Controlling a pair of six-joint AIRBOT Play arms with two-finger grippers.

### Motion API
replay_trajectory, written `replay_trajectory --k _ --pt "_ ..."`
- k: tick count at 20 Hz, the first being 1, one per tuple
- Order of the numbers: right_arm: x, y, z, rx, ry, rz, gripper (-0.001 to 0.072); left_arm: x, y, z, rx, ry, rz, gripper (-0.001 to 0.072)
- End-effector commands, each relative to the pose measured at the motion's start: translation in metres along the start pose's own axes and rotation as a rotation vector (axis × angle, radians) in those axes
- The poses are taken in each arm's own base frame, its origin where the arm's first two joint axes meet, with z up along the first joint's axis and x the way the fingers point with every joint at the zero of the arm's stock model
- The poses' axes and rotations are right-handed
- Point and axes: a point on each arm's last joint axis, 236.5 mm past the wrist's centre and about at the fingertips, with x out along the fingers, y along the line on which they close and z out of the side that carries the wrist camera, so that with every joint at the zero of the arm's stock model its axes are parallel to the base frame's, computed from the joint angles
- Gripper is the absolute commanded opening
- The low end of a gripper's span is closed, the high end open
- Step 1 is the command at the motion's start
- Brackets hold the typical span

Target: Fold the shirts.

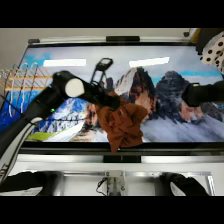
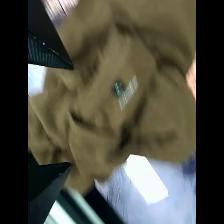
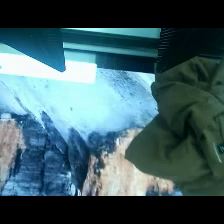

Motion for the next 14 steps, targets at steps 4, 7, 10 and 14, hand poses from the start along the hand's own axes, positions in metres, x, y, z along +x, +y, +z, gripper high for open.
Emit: replay_trajectory --k 4,7,10,14 --pt "0.096 0.022 -0.005 -0.115 0.287 0.089 0.0683 -0.025 0.128 -0.11 -0.244 0.349 0.169 0.072" --pt "0.156 0.048 -0.038 -0.104 0.457 0.197 0.0683 0.032 0.081 -0.166 -0.379 0.382 -0.044 0.072" --pt "0.197 0.065 -0.072 -0.068 0.536 0.265 0.0682 0.08 0.033 -0.186 -0.467 0.32 -0.198 0.0717" --pt "0.221 0.07 -0.114 -0.047 0.621 0.282 0.0682 0.119 -0.003 -0.197 -0.433 0.29 -0.211 0.0715"
